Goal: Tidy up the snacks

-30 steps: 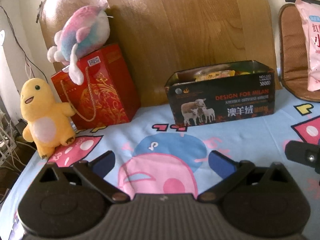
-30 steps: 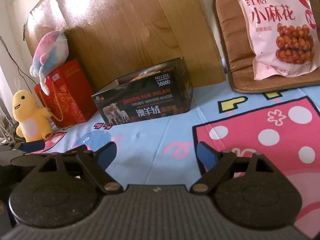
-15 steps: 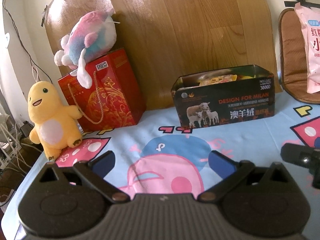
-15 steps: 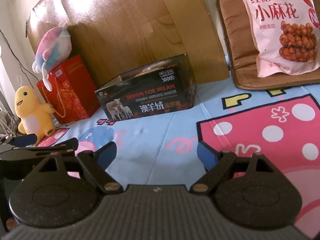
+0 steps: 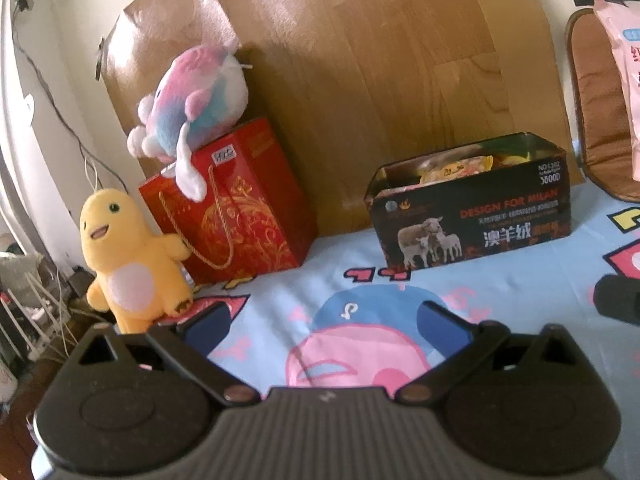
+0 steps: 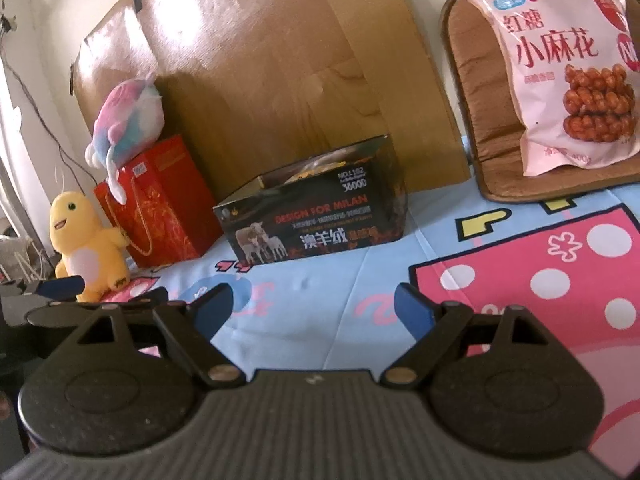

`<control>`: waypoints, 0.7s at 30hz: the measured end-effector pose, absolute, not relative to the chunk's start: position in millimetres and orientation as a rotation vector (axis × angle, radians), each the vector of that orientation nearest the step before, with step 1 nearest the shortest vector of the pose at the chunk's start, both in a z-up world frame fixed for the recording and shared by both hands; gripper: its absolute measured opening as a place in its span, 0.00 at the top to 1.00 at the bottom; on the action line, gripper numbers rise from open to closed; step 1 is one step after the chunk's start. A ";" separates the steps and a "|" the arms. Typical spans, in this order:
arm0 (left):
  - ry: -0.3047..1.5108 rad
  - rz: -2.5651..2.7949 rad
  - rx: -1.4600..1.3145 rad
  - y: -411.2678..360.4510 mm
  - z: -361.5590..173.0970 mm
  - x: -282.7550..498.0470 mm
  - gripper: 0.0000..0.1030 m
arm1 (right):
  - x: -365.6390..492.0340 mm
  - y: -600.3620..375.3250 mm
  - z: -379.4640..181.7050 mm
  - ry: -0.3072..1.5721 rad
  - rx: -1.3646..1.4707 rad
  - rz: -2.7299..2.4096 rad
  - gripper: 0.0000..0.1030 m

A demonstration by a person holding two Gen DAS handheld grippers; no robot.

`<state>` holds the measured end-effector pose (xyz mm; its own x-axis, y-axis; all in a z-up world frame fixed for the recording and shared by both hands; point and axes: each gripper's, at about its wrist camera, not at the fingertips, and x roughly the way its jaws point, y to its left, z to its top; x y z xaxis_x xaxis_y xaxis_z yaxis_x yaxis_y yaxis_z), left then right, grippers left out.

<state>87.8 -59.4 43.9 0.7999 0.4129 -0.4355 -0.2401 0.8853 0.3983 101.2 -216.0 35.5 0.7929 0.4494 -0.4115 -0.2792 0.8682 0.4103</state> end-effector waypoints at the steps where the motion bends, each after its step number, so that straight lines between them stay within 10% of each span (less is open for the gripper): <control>1: 0.535 0.355 0.341 -60.8 45.1 89.0 0.00 | 101.3 -216.3 35.4 0.525 0.345 0.400 0.13; 21: 0.531 0.332 0.361 -72.9 50.7 98.2 0.00 | 100.6 -217.3 37.3 0.515 0.344 0.399 0.13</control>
<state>98.2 -72.9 50.7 0.8125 0.3955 -0.4283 -0.2122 0.8849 0.4146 100.6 -217.3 37.3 0.7971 0.4484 -0.4043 -0.2792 0.8675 0.4117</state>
